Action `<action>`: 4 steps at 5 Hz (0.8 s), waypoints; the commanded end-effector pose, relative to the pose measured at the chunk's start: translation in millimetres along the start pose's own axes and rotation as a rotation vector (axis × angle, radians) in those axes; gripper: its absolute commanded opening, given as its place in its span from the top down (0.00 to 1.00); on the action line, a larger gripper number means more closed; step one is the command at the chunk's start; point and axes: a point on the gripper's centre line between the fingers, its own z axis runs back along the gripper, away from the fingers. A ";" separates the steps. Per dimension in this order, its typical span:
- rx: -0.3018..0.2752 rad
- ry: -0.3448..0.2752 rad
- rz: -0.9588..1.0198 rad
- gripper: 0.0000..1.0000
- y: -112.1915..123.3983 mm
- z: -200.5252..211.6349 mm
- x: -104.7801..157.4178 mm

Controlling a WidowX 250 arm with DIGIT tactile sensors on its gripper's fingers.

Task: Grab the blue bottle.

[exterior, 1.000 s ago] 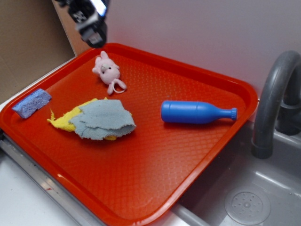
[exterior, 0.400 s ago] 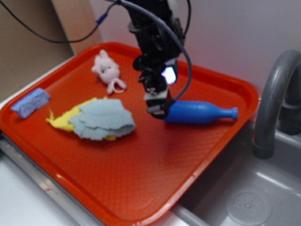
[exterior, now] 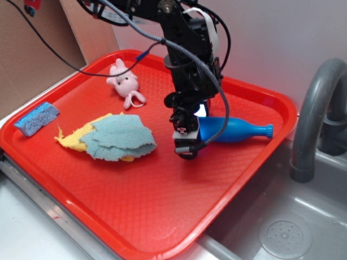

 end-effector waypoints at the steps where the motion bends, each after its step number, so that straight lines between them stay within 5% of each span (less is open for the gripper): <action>1: 0.058 -0.067 -0.041 1.00 -32.3 17.2 12.2; 3: 0.031 -0.066 0.006 1.00 -32.3 12.2 10.5; 4: -0.028 -0.072 0.265 1.00 -7.7 51.6 -18.6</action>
